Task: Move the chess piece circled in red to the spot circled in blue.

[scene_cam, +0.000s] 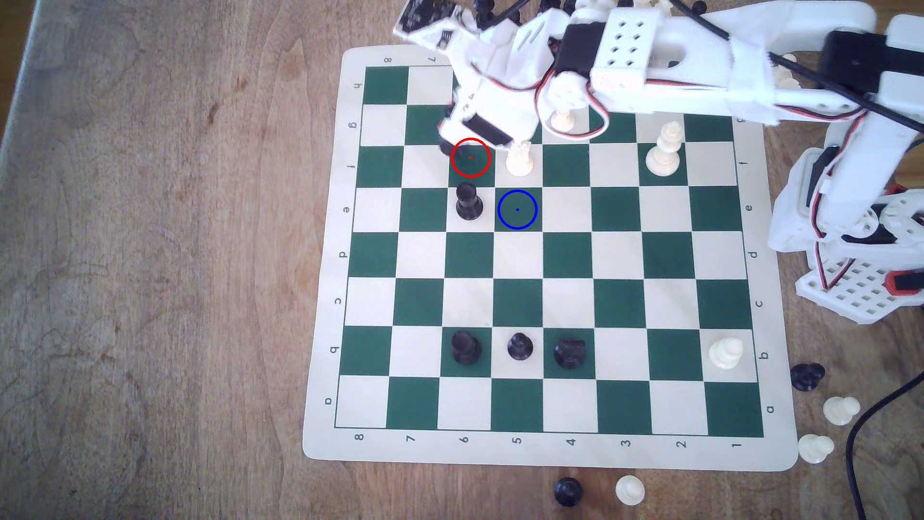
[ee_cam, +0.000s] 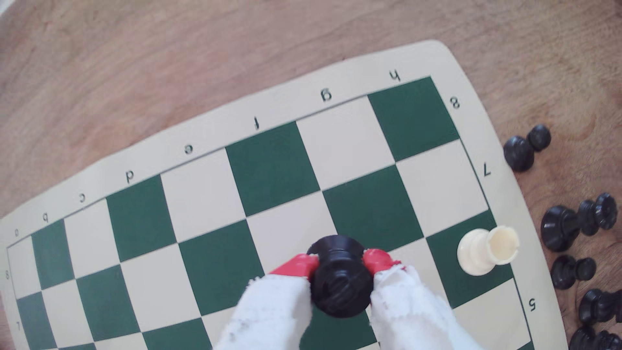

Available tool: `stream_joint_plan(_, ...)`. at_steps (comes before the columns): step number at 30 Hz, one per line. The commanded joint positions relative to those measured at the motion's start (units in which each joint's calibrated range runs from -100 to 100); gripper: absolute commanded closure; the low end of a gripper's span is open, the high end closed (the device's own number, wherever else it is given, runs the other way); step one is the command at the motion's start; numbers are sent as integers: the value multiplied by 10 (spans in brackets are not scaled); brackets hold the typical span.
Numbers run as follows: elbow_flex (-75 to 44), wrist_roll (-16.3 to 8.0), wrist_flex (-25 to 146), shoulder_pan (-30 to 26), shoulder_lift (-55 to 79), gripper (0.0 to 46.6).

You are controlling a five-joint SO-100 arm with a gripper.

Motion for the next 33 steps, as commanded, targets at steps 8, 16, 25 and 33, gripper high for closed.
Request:
stream_joint_plan(8, 175, 4, -37, -27, -235, 464)
stream_joint_plan(16, 269, 4, -48, -57, -258, 464)
stream_joint_plan(25, 287, 3, -57, -66, -226, 464)
stream_joint_plan(33, 290, 7, -54, -65, -196, 464)
